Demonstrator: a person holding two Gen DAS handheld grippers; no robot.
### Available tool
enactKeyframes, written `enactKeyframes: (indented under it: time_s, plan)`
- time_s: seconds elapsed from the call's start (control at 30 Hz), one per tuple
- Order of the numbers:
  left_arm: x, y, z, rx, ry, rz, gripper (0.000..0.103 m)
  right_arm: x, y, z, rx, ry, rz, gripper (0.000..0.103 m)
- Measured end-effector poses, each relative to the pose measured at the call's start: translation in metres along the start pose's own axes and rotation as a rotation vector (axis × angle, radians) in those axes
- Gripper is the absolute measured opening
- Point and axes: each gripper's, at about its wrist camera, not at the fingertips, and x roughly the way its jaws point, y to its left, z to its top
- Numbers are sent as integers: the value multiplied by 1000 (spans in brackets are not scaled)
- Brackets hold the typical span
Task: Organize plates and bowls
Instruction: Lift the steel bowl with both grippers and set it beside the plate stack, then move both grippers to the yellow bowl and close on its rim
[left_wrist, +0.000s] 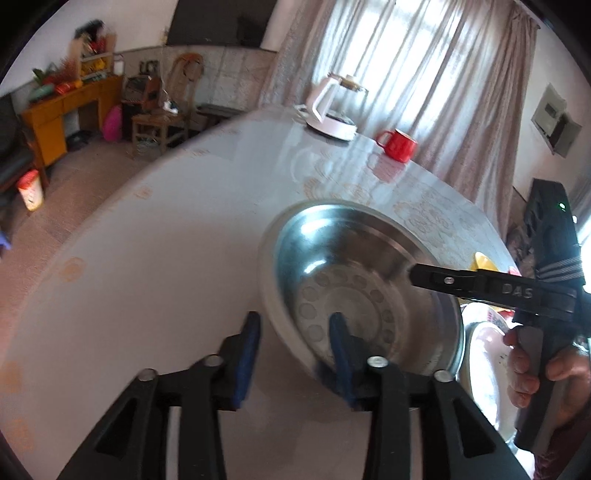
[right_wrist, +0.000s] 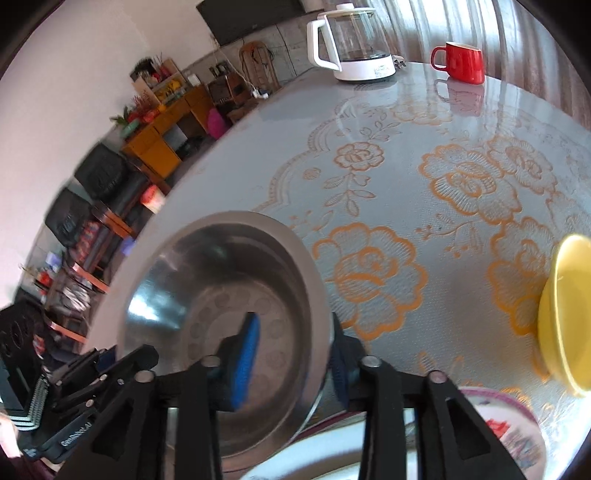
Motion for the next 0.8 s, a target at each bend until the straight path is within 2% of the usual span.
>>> enactKeyframes:
  time_s: [0.1,0.27,0.4,0.53,0.57,0.6,0.63,0.8]
  plan:
    - [-11,1,0,-17,-44,27,61,-10,-6,-4,43,-53,11,43]
    - [-30,-14,10,22,-97,-20,76,-49,-22,-28,108,-154,4,44]
    - [-38,-40,16,97,-122,-58,83,-87,-46,-51,179,-233,-19,46]
    - [-28,-79,24,206,-66,-106,84,-122,-80,-73,303,-303,-41,55]
    - [-23,-90,25,230,-55,-110,90,-130,-93,-80,344,-323,-45,56]
    - [-18,-99,27,255,-44,-116,100,-137,-101,-86,378,-335,-49,57]
    - [-13,-109,27,277,-34,-130,103,-142,-112,-91,417,-342,-55,57]
    - [10,-151,35,337,-2,-133,103,-151,-155,-104,571,-365,-45,57]
